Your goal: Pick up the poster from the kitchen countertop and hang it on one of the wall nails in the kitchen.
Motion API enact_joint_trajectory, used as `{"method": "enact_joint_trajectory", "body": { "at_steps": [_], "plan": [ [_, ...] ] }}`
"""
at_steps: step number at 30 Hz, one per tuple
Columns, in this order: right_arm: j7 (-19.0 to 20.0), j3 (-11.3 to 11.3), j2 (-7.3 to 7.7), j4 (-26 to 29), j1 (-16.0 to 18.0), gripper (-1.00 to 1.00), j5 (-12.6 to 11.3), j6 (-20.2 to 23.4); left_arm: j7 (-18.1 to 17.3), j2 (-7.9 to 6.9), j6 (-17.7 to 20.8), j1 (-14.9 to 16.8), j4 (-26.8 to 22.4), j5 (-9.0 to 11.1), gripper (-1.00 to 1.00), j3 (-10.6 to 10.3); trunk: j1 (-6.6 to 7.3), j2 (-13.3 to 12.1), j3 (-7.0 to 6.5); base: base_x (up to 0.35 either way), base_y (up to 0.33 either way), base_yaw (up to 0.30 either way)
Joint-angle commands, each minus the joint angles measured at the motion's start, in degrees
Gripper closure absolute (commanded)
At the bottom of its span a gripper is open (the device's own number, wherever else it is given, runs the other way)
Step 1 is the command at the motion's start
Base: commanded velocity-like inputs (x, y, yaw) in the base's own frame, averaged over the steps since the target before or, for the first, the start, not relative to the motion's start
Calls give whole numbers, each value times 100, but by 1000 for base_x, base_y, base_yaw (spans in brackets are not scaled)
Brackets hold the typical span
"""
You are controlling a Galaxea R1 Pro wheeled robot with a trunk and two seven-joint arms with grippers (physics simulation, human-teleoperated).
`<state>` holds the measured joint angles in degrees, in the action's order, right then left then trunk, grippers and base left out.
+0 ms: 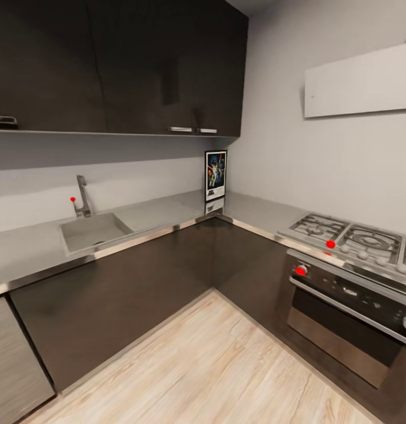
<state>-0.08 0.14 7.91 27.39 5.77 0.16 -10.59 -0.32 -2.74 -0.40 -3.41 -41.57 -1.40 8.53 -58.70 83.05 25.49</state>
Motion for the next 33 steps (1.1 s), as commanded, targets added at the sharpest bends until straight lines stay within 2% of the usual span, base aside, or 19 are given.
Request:
{"method": "enact_joint_trajectory", "body": {
  "at_steps": [1,7,26,33],
  "plan": [
    [-1,2,0,-5,3,-100,2,-19,-3,2,-4,-2,-9,-15,-100,8,-2,3,5,238,-257,45],
    [-1,3,0,-5,3,-100,2,-22,-3,2,-4,-2,-9,-15,-100,8,-2,3,5,244,-249,172],
    [-1,3,0,-5,3,-100,2,-22,-3,2,-4,-2,-9,-12,-100,8,-2,3,5,256,-220,271],
    [-1,3,0,-5,3,-100,1,-20,-3,2,-4,-2,-7,-11,-100,8,-2,3,5,263,-153,95]
  ]
}}
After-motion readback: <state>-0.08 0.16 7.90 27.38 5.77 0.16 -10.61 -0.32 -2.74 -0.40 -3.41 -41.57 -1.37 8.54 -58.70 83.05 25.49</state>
